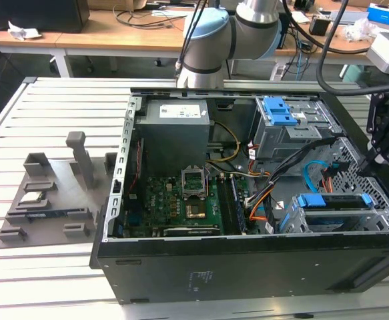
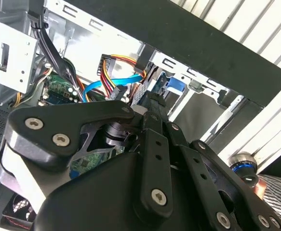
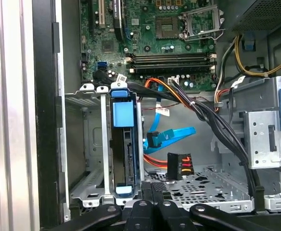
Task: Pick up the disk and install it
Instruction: 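Insert the first disk wire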
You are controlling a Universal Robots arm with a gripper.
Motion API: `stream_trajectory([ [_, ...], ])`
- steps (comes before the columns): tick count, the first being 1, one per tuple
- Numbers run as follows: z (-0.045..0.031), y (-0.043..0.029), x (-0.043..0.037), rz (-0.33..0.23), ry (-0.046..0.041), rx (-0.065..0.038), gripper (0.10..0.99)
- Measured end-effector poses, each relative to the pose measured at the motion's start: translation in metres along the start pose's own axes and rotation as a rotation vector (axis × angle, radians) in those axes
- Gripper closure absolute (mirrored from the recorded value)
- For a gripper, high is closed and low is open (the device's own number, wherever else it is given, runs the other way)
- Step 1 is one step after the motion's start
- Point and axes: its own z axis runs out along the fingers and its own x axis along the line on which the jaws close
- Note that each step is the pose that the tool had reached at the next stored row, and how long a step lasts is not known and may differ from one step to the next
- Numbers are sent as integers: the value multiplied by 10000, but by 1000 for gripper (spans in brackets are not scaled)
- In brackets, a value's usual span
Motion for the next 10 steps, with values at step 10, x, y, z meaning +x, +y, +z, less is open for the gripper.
stream_trajectory([
  [10,15,28,-193,0,0,0,980],
])
